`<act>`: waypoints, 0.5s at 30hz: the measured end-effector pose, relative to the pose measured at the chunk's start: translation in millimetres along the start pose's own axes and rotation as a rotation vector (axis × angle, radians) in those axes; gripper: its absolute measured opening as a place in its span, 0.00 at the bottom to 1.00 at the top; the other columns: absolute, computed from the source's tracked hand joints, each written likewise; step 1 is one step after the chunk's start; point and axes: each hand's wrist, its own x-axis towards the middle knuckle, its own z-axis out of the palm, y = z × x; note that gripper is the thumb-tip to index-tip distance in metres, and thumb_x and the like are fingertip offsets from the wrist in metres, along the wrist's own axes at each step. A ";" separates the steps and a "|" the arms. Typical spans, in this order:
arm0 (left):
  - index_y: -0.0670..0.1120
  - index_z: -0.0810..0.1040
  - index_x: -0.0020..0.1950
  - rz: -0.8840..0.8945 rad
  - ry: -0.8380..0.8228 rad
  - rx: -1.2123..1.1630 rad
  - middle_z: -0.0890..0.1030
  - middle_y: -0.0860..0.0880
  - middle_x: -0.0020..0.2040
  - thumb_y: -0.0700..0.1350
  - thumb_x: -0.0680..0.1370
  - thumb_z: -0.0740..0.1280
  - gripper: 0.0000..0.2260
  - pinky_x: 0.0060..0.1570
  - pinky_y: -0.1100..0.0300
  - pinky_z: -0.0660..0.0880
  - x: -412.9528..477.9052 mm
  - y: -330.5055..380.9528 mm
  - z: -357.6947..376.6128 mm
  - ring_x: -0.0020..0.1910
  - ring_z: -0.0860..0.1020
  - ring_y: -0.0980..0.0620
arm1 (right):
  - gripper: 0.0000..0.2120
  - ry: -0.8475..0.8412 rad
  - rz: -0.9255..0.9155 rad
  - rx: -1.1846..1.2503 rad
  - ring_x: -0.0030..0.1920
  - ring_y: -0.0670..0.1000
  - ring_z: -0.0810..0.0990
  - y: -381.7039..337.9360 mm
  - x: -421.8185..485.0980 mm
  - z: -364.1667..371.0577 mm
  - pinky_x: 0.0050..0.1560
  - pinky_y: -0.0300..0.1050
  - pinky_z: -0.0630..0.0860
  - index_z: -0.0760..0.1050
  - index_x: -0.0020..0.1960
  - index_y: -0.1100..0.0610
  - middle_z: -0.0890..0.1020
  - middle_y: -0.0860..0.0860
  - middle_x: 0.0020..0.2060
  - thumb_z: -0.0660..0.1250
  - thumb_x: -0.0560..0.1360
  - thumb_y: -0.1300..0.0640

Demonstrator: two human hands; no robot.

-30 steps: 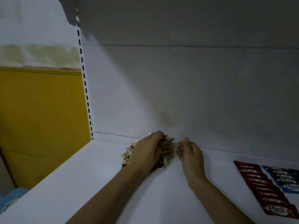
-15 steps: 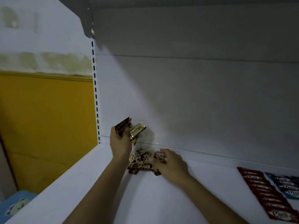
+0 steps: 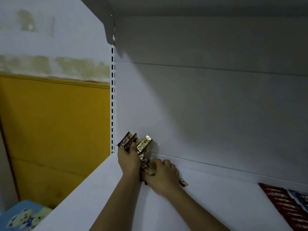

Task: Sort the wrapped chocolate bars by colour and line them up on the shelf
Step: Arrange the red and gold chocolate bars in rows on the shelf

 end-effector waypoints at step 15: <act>0.52 0.78 0.51 0.060 -0.760 -0.043 0.84 0.56 0.38 0.40 0.79 0.64 0.08 0.29 0.70 0.72 -136.7 20.2 58.4 0.33 0.79 0.64 | 0.03 0.275 0.133 0.924 0.30 0.40 0.79 97.6 -55.4 -149.1 0.30 0.29 0.72 0.80 0.39 0.62 0.82 0.49 0.30 0.72 0.71 0.67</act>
